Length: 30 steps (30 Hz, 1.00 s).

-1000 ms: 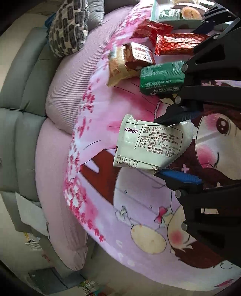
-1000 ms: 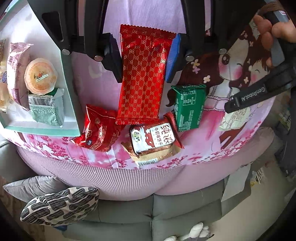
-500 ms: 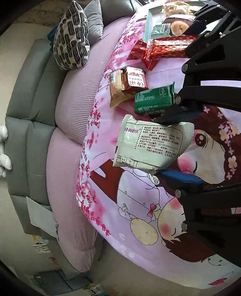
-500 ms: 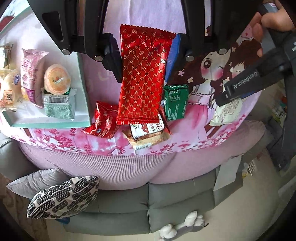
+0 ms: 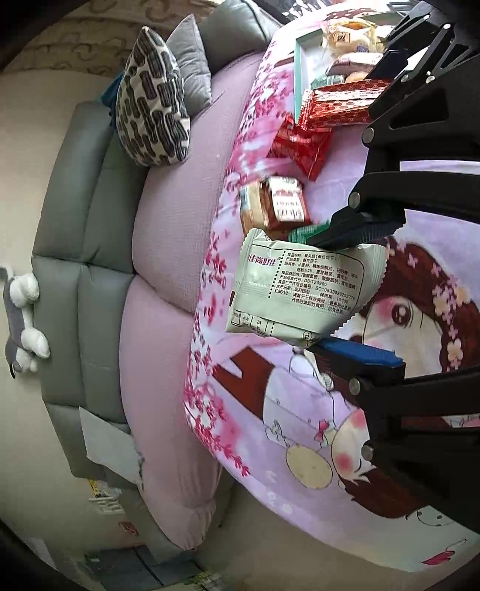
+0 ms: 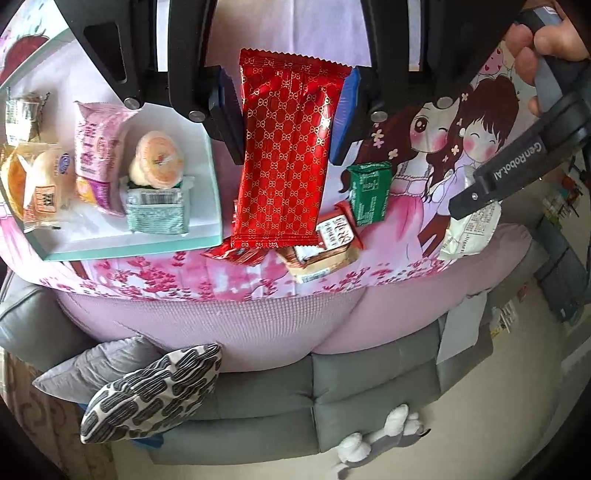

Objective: Organize snacks

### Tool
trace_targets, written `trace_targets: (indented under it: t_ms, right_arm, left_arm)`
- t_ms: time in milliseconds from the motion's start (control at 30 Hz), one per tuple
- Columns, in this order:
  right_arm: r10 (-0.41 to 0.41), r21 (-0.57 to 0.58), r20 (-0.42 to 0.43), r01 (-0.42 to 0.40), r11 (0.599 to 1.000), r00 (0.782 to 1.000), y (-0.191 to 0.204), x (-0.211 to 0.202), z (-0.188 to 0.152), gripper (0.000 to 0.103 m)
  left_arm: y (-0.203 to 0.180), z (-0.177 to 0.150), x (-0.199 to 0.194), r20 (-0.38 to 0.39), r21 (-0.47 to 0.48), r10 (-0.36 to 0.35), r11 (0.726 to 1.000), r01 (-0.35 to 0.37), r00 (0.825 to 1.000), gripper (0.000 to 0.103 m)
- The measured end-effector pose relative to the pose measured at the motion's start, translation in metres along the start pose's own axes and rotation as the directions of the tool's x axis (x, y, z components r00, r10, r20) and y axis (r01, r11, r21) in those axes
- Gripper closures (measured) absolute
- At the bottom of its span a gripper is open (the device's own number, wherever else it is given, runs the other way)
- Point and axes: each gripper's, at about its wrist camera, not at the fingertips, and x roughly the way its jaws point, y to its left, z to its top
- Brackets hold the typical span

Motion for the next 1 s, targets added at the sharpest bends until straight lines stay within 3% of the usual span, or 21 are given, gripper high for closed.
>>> trace_targets:
  t_ms: [600, 1000]
  right_arm:
    - [-0.111, 0.141, 0.041, 0.105, 0.984, 0.993, -0.075, -0.036, 0.008, 0.055]
    - [-0.224, 0.220, 0.050, 0.208, 0.953, 0.973, -0.127, -0.064, 0.006, 0.055]
  left_arm:
    - [-0.081, -0.006, -0.013, -0.005, 0.158, -0.132, 0.979, 0.131, 0.991, 0.054]
    - [-0.130, -0.019, -0.022, -0.033, 0.261, -0.225, 0.939, 0.226, 0.974, 0.054]
